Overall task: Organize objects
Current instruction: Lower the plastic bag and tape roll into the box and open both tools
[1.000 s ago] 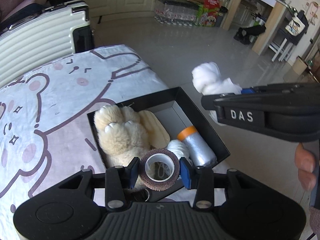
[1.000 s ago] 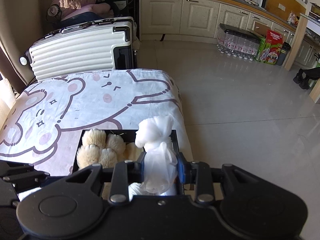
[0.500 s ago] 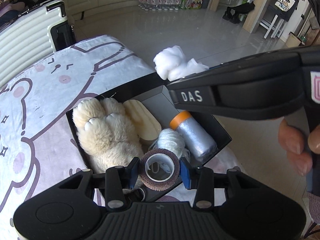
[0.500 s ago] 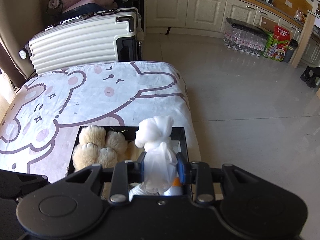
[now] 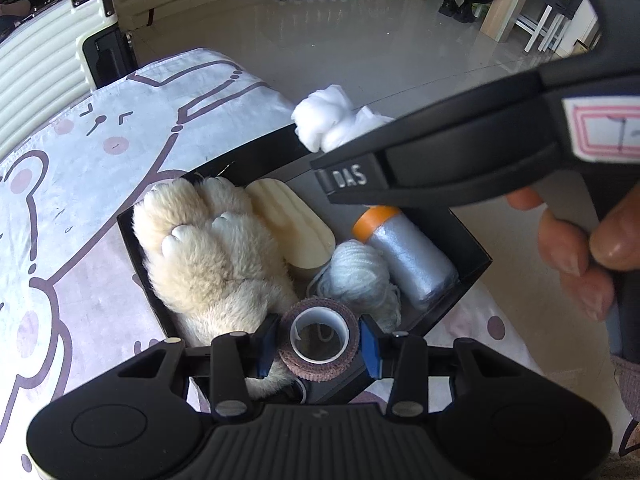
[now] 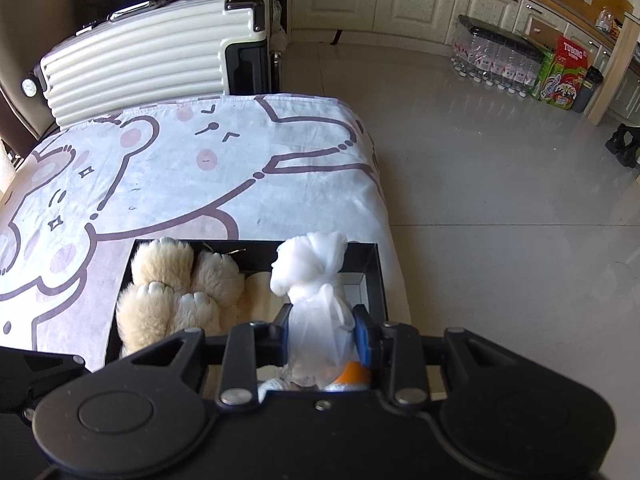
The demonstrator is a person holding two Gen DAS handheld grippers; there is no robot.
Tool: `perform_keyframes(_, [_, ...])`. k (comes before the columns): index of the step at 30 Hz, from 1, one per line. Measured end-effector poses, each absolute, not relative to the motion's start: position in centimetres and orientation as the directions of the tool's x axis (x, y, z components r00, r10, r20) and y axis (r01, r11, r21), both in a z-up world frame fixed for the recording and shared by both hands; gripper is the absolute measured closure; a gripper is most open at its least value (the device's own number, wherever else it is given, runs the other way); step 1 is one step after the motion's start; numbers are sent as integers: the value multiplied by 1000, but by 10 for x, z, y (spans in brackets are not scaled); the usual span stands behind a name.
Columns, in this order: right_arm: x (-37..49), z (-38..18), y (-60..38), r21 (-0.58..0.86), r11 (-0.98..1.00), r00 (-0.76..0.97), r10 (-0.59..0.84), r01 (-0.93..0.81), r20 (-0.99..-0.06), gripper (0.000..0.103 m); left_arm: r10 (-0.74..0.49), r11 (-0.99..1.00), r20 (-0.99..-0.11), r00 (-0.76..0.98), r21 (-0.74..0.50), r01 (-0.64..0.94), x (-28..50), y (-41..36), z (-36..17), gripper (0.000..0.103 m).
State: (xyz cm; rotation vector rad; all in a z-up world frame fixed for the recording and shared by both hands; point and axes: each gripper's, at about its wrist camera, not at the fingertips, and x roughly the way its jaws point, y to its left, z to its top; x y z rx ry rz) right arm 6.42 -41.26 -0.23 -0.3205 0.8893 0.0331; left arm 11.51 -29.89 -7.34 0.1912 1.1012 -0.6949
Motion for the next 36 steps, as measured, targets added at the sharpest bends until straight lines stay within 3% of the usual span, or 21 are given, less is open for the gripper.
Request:
perform_keyframes(13, [84, -20, -419, -252, 957, 590, -120, -146, -799, 71, -443, 745, -867, 228, -215, 631, 120, -302, -83, 58])
perform_keyframes(19, [90, -28, -415, -267, 951, 576, -132, -157, -807, 70, -470, 732, -858, 209, -246, 635, 121, -300, -83, 48])
perform_keyframes(22, [91, -29, -412, -296, 943, 586, -156, -150, -795, 64, -477, 723, -855, 204, -250, 644, 119, -300, -82, 43])
perform_keyframes(26, [93, -28, -413, -294, 945, 587, -158, -144, -794, 59, -481, 722, -852, 205, -253, 644, 119, -300, -81, 40])
perform_keyframes(36, [89, -18, -420, -279, 953, 598, -157, -117, -786, 60, -475, 729, -852, 221, -239, 642, 117, -299, -77, 36])
